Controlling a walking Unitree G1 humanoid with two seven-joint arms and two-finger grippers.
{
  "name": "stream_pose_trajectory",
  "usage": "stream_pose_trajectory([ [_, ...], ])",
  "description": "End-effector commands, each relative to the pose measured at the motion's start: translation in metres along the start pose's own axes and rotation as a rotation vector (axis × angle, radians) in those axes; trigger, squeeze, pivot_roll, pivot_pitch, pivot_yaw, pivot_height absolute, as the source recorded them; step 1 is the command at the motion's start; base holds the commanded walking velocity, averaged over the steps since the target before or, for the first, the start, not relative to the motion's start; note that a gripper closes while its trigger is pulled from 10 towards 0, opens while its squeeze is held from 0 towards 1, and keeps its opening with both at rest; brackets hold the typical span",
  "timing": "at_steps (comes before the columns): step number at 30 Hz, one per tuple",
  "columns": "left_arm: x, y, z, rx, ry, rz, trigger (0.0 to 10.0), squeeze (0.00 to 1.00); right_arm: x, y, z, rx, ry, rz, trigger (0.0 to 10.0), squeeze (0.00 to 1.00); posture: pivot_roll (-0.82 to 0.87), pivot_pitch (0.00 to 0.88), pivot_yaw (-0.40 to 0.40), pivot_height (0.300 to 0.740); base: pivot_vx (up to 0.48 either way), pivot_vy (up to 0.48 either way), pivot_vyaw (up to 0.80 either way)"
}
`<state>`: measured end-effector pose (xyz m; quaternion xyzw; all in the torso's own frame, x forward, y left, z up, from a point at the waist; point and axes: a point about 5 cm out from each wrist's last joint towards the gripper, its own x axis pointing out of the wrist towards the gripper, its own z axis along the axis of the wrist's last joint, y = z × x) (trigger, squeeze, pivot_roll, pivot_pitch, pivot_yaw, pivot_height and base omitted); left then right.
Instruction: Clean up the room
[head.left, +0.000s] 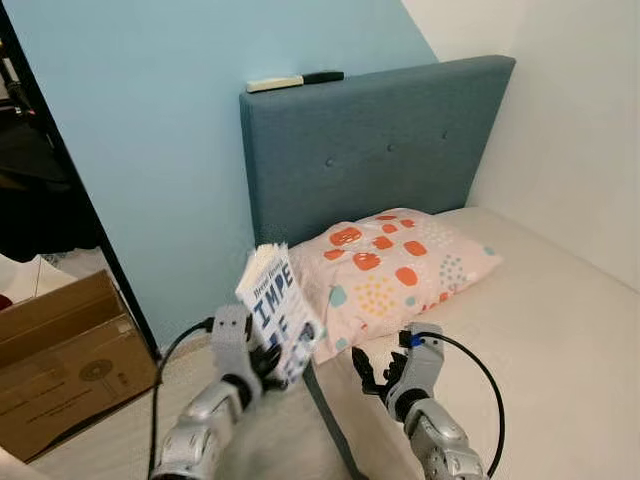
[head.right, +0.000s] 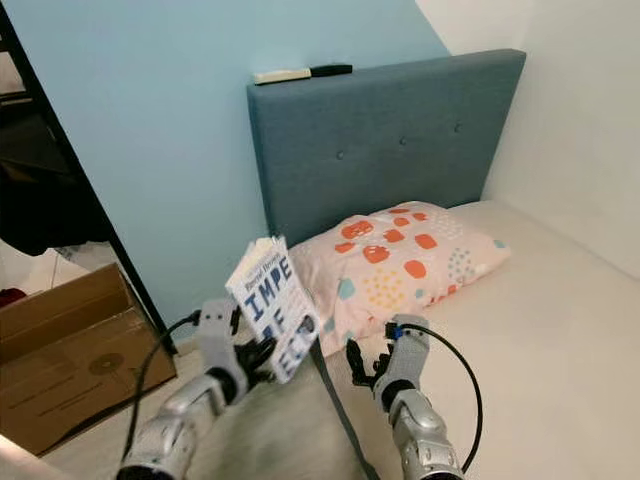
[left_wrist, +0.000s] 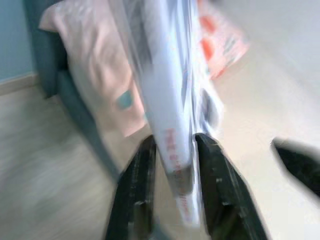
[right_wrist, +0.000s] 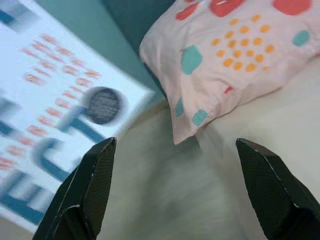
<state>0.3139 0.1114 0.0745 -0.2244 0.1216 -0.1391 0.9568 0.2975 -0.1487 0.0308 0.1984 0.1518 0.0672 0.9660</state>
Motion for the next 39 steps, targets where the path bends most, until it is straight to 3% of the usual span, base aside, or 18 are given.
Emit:
stream_pose_trajectory([
  [1,0.005,0.002,0.014,-0.129,-0.062,0.031,10.0,1.00,-0.004,-0.002,0.000,0.097,-0.003,0.014,10.0,0.00,-0.01,0.083,0.020,0.740,0.000,0.000,0.00],
  [5,0.012,0.002,0.020,-0.192,-0.082,0.040,10.0,1.00,-0.008,0.000,-0.002,0.135,-0.002,0.049,10.0,0.00,-0.01,0.081,0.028,0.740,0.000,0.000,0.00],
  [8,0.020,-0.004,0.030,-0.305,-0.086,-0.007,10.0,1.00,-0.016,0.005,-0.007,0.187,0.006,0.116,10.0,0.00,-0.01,0.077,0.039,0.740,0.000,0.000,0.00],
  [14,0.022,-0.005,0.041,-0.324,-0.104,-0.026,10.0,1.00,-0.021,0.007,-0.005,0.281,-0.029,0.132,10.0,0.00,-0.01,0.067,0.048,0.740,0.000,0.000,0.00],
  [15,0.019,-0.004,0.042,-0.250,-0.100,-0.032,10.0,1.00,-0.022,0.005,-0.003,0.298,-0.043,0.121,10.0,0.00,-0.01,0.067,0.051,0.740,0.000,0.000,0.00],
  [18,0.018,-0.003,0.042,-0.197,-0.095,-0.037,10.0,1.00,-0.023,0.004,-0.002,0.309,-0.051,0.114,10.0,0.00,-0.01,0.067,0.052,0.740,0.000,0.000,0.00],
  [19,0.015,-0.001,0.038,-0.119,-0.074,-0.040,10.0,1.00,-0.024,0.003,-0.001,0.312,-0.058,0.109,10.0,0.00,-0.01,0.068,0.054,0.740,0.000,0.000,0.00],
  [20,0.011,0.003,0.031,-0.003,-0.047,-0.021,10.0,0.10,-0.024,0.002,-0.001,0.302,-0.057,0.105,10.0,0.00,-0.01,0.070,0.052,0.740,0.000,0.000,0.00],
  [21,0.007,0.011,0.022,0.085,-0.015,0.032,10.0,0.00,-0.024,0.002,-0.001,0.295,-0.056,0.108,10.0,0.00,-0.01,0.068,0.048,0.740,0.000,0.000,0.00],
  [25,-0.002,0.026,0.006,0.236,0.048,0.135,10.0,0.00,-0.023,0.005,-0.001,0.242,-0.043,0.110,10.0,0.00,-0.01,0.069,0.046,0.740,0.000,0.000,0.00],
  [28,-0.009,0.033,-0.005,0.271,0.075,0.178,10.0,0.00,-0.020,0.005,-0.002,0.164,-0.029,0.076,10.0,0.00,-0.01,0.066,0.030,0.740,0.000,0.000,0.00],
  [31,-0.019,0.048,-0.021,0.411,0.151,0.259,10.0,0.00,-0.013,0.000,-0.004,-0.012,0.005,-0.028,10.0,0.00,-0.01,0.066,0.021,0.740,0.000,0.000,0.00],
  [32,-0.019,0.048,-0.021,0.411,0.151,0.259,10.0,0.00,-0.013,0.000,-0.004,-0.012,0.005,-0.028,10.0,0.00,-0.01,0.066,0.021,0.740,0.000,0.000,0.00],
  [33,-0.028,0.061,-0.038,0.519,0.265,0.326,10.0,0.00,-0.010,-0.003,-0.010,-0.170,0.066,-0.084,10.0,0.00,-0.01,0.065,0.019,0.740,0.000,0.000,0.00],
  [34,-0.028,0.061,-0.038,0.519,0.265,0.326,10.0,0.00,-0.010,-0.003,-0.010,-0.170,0.066,-0.084,10.0,0.00,-0.01,0.065,0.019,0.740,0.000,0.000,0.00],
  [36,-0.034,0.067,-0.051,0.567,0.328,0.329,10.0,0.00,-0.009,-0.001,-0.016,-0.262,0.109,-0.059,10.0,0.00,0.00,0.059,0.012,0.740,0.000,0.000,0.00],
  [37,-0.043,0.075,-0.066,0.552,0.385,0.364,10.0,0.00,-0.008,0.001,-0.025,-0.330,0.153,-0.040,10.0,0.00,0.00,0.059,0.008,0.740,0.000,0.000,0.00],
  [39,-0.047,0.080,-0.069,0.566,0.403,0.407,10.0,0.00,-0.009,0.002,-0.030,-0.355,0.175,-0.032,10.0,0.00,0.00,0.059,0.008,0.740,0.000,0.000,0.00],
])
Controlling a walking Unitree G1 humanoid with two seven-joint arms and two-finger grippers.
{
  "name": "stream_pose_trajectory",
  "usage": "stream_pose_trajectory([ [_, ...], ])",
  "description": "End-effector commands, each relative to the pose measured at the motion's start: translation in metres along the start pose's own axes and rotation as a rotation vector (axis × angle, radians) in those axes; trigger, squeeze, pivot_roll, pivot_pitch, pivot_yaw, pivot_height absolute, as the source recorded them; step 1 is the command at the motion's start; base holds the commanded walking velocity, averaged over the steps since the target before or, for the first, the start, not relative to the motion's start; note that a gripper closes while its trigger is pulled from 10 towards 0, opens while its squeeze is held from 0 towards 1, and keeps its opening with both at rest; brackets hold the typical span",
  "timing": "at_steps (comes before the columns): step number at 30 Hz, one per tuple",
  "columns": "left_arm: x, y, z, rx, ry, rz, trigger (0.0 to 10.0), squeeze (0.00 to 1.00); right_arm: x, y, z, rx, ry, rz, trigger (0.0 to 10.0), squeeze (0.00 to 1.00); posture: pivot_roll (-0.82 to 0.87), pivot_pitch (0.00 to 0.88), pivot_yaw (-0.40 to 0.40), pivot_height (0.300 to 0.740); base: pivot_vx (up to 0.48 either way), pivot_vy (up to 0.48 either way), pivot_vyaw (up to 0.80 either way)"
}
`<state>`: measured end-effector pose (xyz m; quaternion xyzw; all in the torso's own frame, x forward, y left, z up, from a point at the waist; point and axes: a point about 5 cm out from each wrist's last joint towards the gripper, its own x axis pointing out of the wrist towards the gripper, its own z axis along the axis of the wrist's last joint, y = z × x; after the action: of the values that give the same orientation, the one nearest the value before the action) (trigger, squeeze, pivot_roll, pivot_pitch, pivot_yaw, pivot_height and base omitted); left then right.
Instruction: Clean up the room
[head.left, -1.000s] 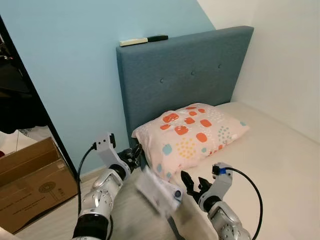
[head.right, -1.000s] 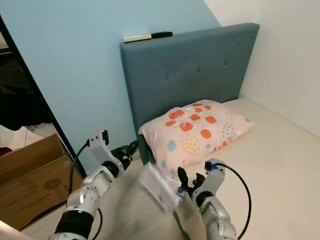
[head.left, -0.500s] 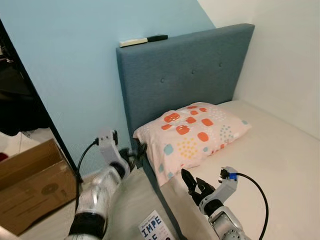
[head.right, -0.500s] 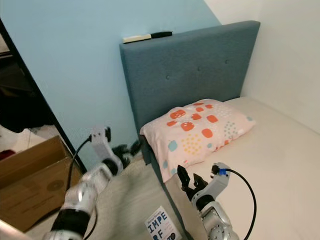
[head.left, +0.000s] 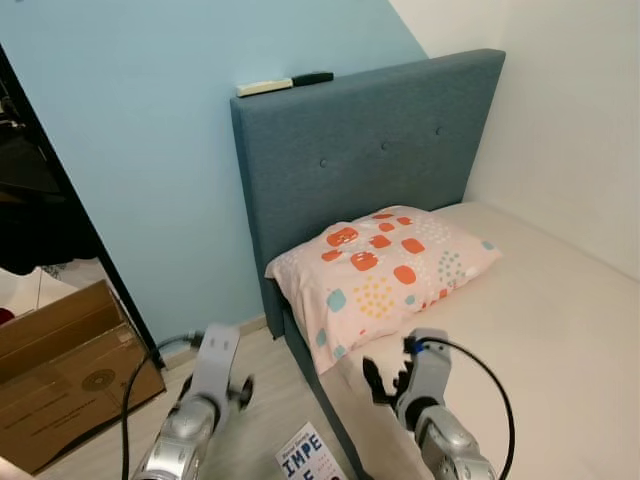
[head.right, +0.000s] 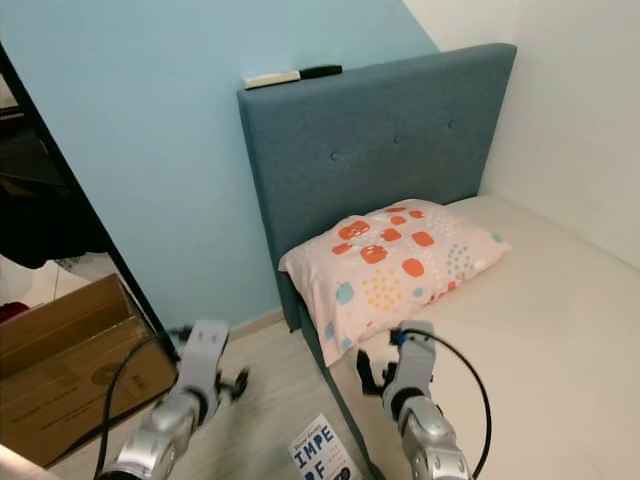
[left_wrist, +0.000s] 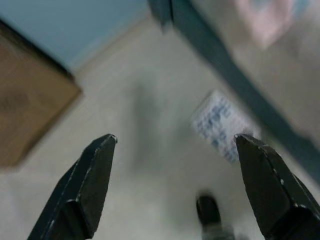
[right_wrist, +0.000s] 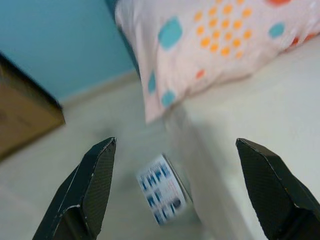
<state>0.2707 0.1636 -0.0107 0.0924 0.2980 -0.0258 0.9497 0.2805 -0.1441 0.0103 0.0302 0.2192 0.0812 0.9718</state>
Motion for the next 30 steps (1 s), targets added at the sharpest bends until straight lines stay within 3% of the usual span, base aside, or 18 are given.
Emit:
stream_pose_trajectory([
  [1,-0.001,0.005,-0.011,0.034,0.036,0.054,10.0,0.00,0.002,0.009,-0.006,-0.049,0.026,0.026,10.0,0.00,0.00,0.059,0.008,0.740,0.000,0.000,0.00],
  [5,-0.002,0.002,-0.005,-0.011,-0.010,0.043,10.0,0.00,0.001,0.013,-0.008,-0.058,0.020,0.057,10.0,0.00,0.00,0.055,0.005,0.740,0.000,0.000,0.00],
  [8,-0.005,0.003,0.007,-0.183,-0.108,0.049,10.0,0.00,-0.002,0.015,0.000,-0.044,-0.075,0.049,10.0,0.00,0.00,0.053,0.002,0.740,0.000,0.000,0.00],
  [10,-0.006,0.005,0.010,-0.212,-0.135,0.072,10.0,0.00,-0.002,0.014,0.002,-0.041,-0.101,0.034,10.0,0.00,0.00,0.053,0.002,0.740,0.000,0.000,0.00],
  [23,-0.011,0.012,0.035,-0.212,-0.272,0.190,10.0,0.00,-0.001,0.003,0.011,-0.074,-0.162,-0.003,10.0,0.00,0.00,0.072,-0.023,0.740,0.000,0.000,0.00],
  [30,-0.016,0.015,0.039,-0.211,-0.323,0.225,10.0,0.00,0.000,0.009,0.010,-0.121,-0.151,0.035,10.0,0.00,0.01,0.086,-0.052,0.740,0.000,0.000,0.00],
])
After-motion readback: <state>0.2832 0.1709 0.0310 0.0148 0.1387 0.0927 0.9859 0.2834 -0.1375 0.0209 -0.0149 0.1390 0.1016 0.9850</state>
